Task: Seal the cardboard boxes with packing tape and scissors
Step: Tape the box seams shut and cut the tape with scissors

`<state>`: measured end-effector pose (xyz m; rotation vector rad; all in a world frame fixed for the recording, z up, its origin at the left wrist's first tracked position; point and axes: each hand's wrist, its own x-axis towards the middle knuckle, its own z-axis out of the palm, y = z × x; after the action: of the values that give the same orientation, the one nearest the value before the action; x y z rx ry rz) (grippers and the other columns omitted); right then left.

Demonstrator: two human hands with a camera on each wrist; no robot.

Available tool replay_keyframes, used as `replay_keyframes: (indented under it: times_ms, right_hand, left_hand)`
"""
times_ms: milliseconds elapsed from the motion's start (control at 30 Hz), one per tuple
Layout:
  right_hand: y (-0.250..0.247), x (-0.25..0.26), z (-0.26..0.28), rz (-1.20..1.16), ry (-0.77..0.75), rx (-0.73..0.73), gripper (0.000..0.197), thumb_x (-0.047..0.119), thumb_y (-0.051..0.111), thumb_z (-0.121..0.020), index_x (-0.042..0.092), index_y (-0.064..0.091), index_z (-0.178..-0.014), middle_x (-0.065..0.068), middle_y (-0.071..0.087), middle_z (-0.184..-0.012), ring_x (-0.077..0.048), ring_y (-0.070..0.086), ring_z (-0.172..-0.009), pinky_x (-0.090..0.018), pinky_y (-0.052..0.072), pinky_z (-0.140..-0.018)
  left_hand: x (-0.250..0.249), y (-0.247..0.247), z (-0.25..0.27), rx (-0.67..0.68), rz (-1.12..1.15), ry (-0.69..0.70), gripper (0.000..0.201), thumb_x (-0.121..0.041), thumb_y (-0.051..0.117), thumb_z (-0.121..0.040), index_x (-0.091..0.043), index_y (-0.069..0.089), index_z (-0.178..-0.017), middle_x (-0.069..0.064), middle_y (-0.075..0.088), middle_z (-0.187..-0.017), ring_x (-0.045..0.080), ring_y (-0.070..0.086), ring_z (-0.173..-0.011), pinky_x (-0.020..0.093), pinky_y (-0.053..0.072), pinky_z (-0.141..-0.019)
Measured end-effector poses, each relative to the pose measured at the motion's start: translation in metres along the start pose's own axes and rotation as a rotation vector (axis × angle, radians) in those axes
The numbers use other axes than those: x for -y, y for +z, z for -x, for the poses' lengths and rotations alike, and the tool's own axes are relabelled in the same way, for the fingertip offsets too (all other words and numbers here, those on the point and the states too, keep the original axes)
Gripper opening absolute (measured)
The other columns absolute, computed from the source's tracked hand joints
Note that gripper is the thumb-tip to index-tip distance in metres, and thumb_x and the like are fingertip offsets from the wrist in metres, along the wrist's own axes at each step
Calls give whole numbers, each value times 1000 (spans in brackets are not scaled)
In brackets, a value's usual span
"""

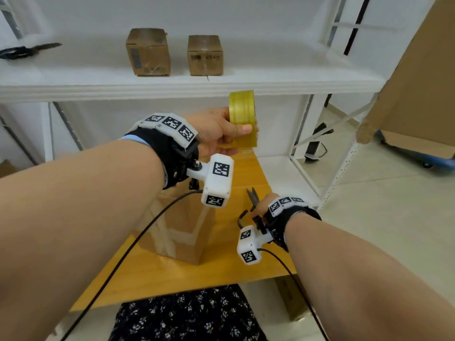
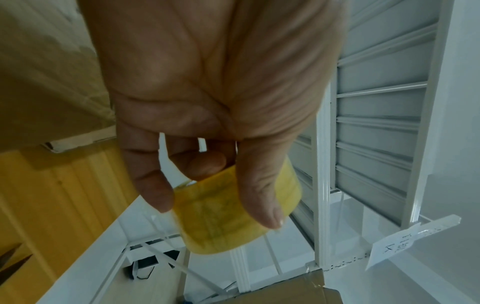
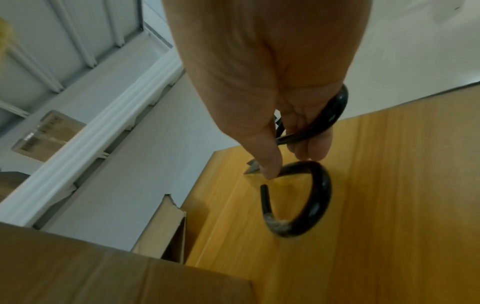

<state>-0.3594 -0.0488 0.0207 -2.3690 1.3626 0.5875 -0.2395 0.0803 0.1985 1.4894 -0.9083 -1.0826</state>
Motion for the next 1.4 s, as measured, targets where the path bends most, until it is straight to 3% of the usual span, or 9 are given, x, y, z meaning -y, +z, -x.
replay_keyframes:
  times_ms: [133, 233, 433, 567, 633, 767, 1033, 1200, 1400]
  right_hand:
    - [7, 2, 4, 224, -162, 78, 10, 23, 60, -93, 13, 58, -92, -3, 59, -91, -25, 61, -90, -27, 61, -62]
    - [10, 4, 7, 208, -41, 123, 20, 32, 53, -92, 16, 60, -81, -3, 59, -88, -28, 64, -84, -42, 56, -85]
    - [11, 0, -8, 180, -57, 113, 30, 43, 51, -90, 17, 60, -78, -6, 64, -87, -29, 65, -85, -47, 55, -89]
    - [-18, 2, 9, -366, -105, -12, 9, 18, 56, -96, 16, 53, -104, -5, 55, -100, -23, 56, -89, -31, 55, -71]
    - [-43, 11, 16, -720, -144, -73, 22, 13, 63, -91, 9, 61, -113, -5, 62, -106, -18, 61, -83, -25, 52, -61]
    - [-105, 45, 47, -1061, -322, -45, 16, 6, 62, -94, 10, 69, -108, -7, 71, -102, -17, 67, -89, -36, 55, -92]
    - [-152, 86, 85, -1209, -480, -67, 21, 5, 60, -92, 11, 70, -109, -7, 75, -107, -18, 71, -100, -34, 55, -84]
    - [-152, 111, 97, -1236, -550, -184, 17, 23, 77, -85, 11, 70, -96, -6, 76, -97, -18, 69, -91, -36, 56, -88]
    - [-164, 129, 108, -1140, -649, -324, 9, 21, 68, -92, 18, 64, -84, -3, 71, -88, -16, 64, -82, -37, 58, -83]
  left_hand:
    - [6, -3, -7, 11, 37, -21, 18, -11, 65, -89, -25, 66, -100, -7, 74, -88, 12, 67, -87, 36, 51, -89]
    - [8, -7, -11, 8, 54, -21, 15, -12, 65, -88, -24, 66, -96, -6, 75, -87, 18, 62, -97, 39, 48, -93]
    - [8, -17, -15, -18, 135, -32, 12, -18, 67, -89, -20, 68, -101, -1, 74, -97, 24, 44, -101, 37, 53, -77]
    - [1, -24, -13, -62, 204, -30, 16, -20, 65, -90, -15, 67, -105, -4, 73, -83, 10, 42, -66, 36, 55, -73]
    - [-4, -29, -11, -76, 236, -33, 29, -23, 63, -92, -11, 63, -118, -6, 68, -67, 6, 35, -58, 33, 57, -67]
    - [-16, -45, -6, -151, 306, -23, 35, -26, 63, -91, -10, 63, -123, -4, 61, -85, 4, 33, -54, 30, 58, -60]
    - [-35, -79, 11, -286, 483, 32, 53, -27, 69, -88, -9, 53, -135, 4, 50, -110, 5, 38, -51, 34, 57, -59]
    - [-38, -87, 23, -275, 563, 47, 34, -27, 68, -89, -13, 58, -118, -1, 55, -81, 5, 38, -51, 34, 59, -64]
    - [-42, -97, 34, -326, 713, 61, 32, -30, 66, -91, -6, 54, -108, 2, 43, -71, 7, 43, -48, 35, 59, -65]
